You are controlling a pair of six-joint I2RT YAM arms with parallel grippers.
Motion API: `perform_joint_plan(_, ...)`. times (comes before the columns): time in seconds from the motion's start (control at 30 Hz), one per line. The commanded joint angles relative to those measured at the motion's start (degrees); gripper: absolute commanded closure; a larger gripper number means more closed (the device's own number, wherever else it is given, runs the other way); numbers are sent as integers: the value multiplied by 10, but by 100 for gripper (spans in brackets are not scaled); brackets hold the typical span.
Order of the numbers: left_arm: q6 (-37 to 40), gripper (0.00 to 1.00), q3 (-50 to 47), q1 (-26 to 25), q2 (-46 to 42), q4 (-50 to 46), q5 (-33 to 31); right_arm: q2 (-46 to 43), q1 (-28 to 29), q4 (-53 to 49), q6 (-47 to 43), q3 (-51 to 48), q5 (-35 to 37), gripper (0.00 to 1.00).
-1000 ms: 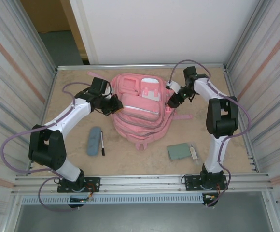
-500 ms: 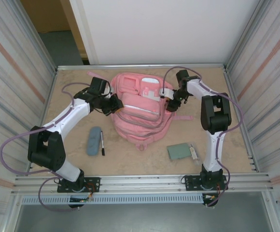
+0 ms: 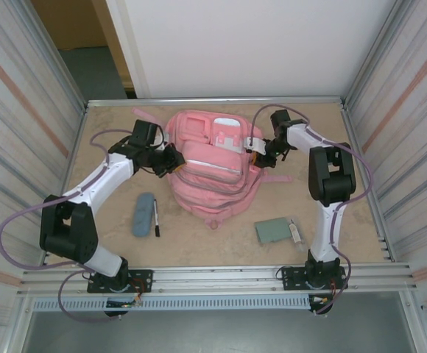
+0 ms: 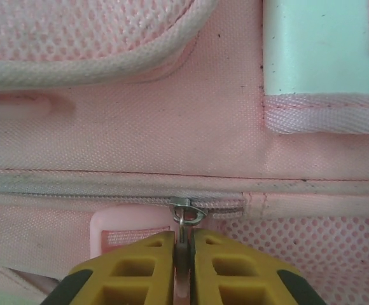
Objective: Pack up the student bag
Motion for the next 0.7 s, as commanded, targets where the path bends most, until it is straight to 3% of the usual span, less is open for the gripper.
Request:
perform_joint_plan(0.0,-38,100,-11,4,-39,69,34,-50,8,28,-8,-45,8,90)
perform_joint_plan(0.17,-59,100,-31,5,-37,89,9,-84,14,39,4,-81,20,98)
perform_joint_plan(0.4,-86,100,-42,6,-36,102,-12,-124,45,41,40,-108,113,100)
perform_joint_plan(0.67,-122,100,-71,6,-57,127,-50,-121,76,-78,89,-62,215,100)
